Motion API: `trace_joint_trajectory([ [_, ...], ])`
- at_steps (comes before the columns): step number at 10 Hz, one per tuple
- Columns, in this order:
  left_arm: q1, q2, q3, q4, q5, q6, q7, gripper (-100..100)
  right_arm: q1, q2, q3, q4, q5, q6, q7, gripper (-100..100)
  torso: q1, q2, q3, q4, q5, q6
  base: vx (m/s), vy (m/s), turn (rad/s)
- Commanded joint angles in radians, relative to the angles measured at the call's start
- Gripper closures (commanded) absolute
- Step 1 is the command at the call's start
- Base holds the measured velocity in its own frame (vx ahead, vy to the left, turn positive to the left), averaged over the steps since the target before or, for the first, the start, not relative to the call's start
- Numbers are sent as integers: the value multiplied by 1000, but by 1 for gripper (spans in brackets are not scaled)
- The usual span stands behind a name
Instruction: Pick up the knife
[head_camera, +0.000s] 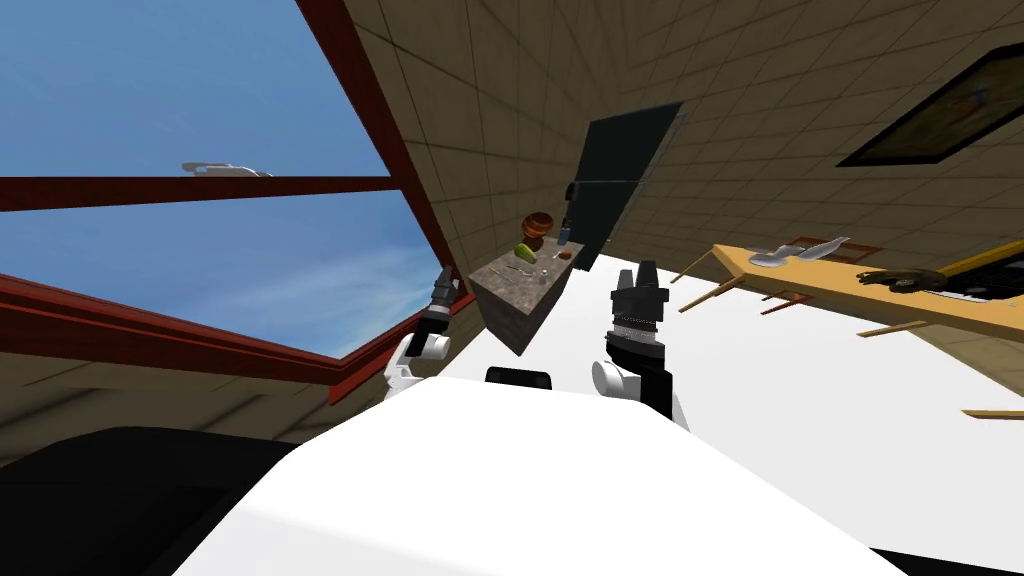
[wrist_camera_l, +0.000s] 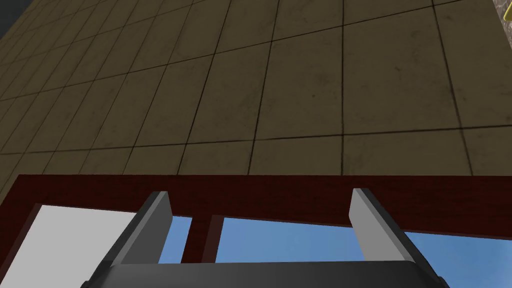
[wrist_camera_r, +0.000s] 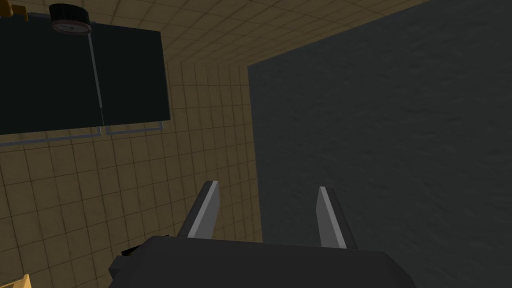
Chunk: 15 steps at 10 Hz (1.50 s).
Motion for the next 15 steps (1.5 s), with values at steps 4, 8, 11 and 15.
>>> trace_joint_trajectory([
  [4, -101, 79, 20, 94, 38, 109, -15, -100, 0, 0, 0, 0, 0, 0, 0, 0, -1, 1, 0, 0, 0, 0, -106, -17, -181],
  [8, -188, 144, 36, 185, 71, 202, -28, -100, 0, 0, 0, 0, 0, 0, 0, 0, 0, -1, -1, 0, 0, 0, -83, -12, -175],
  [11, -274, 207, 52, 266, 103, 296, -43, -100, 0, 0, 0, 0, 0, 0, 0, 0, 0, -2, -1, 0, 0, -1, -74, -23, -194],
  [15, -365, 266, 68, 371, 134, 390, -60, -100, 0, 0, 0, 0, 0, 0, 0, 0, 1, -3, -1, 0, 0, -1, -63, -17, -190],
])
